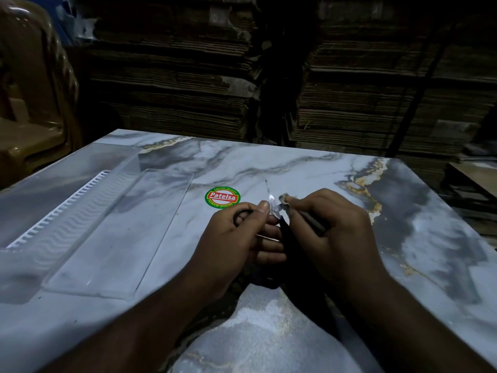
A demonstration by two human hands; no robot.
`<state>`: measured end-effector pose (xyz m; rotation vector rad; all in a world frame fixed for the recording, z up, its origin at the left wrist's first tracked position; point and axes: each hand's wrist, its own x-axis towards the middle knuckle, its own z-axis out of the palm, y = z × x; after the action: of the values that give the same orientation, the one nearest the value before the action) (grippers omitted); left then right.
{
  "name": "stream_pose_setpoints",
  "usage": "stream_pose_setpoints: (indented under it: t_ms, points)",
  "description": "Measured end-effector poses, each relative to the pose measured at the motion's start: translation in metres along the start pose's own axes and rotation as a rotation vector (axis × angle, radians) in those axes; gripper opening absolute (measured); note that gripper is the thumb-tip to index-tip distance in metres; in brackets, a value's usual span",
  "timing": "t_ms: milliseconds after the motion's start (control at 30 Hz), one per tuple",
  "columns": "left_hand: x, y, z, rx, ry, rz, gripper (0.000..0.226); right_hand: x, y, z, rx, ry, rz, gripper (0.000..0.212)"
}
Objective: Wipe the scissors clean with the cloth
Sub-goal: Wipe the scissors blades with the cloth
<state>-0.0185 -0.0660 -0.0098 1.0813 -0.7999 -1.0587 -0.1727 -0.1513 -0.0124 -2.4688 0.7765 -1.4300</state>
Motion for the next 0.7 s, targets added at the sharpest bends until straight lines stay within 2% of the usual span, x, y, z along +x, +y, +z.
stream_pose_setpoints:
  t_ms: [133,300,500,633,700]
  points:
    - [-0.001,0.001,0.0,0.029,0.007,-0.005,0.037,-0.005,-0.008,-0.001,0.063,-0.067,-0.034,0.017]
    - [-0.003,0.0,0.003,0.041,-0.003,-0.01,0.034,0.001,0.002,-0.004,-0.016,0.001,0.056,0.005]
    - [-0.001,-0.001,-0.001,0.047,0.026,0.007,0.038,-0.003,-0.007,0.0,0.018,-0.079,-0.029,0.012]
    - [-0.001,0.0,0.0,0.1,0.036,-0.004,0.034,0.001,0.003,-0.002,-0.002,-0.018,0.049,0.008]
    - [-0.001,0.0,0.001,0.081,0.057,0.0,0.036,-0.002,-0.001,-0.001,0.025,-0.054,0.031,0.01]
